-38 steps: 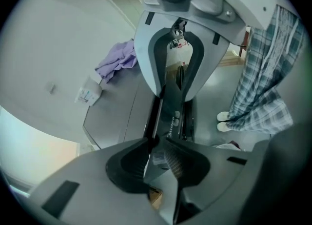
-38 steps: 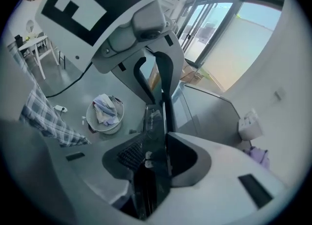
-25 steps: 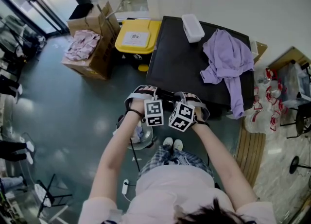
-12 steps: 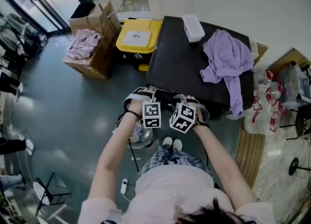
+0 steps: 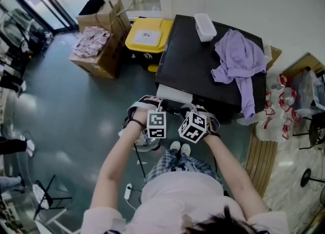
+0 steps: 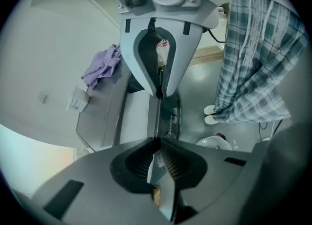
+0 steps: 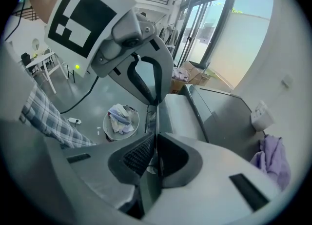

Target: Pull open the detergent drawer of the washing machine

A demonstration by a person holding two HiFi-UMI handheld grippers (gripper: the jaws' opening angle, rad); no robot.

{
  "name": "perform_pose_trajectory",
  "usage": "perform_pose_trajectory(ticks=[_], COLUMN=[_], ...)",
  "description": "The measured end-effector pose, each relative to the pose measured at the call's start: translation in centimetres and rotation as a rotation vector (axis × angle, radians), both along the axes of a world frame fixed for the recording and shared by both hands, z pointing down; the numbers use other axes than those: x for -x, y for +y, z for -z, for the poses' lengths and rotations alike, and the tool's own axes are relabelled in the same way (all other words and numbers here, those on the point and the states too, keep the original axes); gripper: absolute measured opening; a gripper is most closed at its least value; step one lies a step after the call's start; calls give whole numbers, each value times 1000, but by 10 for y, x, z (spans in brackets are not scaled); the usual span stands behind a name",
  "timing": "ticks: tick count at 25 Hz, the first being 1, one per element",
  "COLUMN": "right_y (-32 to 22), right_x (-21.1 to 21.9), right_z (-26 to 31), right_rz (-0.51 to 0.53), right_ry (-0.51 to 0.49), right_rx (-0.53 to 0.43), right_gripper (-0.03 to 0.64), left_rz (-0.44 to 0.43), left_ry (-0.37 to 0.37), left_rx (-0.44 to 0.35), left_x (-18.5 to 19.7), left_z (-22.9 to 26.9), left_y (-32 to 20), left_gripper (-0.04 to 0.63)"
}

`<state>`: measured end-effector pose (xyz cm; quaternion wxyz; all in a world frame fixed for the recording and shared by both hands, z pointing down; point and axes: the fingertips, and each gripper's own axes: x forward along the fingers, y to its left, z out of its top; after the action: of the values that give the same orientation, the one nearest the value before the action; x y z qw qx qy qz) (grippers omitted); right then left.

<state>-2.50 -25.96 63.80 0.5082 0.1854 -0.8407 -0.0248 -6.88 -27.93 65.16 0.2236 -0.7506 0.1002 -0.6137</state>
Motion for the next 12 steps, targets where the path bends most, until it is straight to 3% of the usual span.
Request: perform_pose_trajectory(ticks=[12], right_y=[55], right_x=[8], right_z=[-4], right_rz=[28], right_ry=[-28], right_rx=[36], right_gripper=[49], left_rz=[-10], left_ry=[-17], left_rx=[2], left_x=[9], left_z=[-4], left_y=[57], left_gripper=[64])
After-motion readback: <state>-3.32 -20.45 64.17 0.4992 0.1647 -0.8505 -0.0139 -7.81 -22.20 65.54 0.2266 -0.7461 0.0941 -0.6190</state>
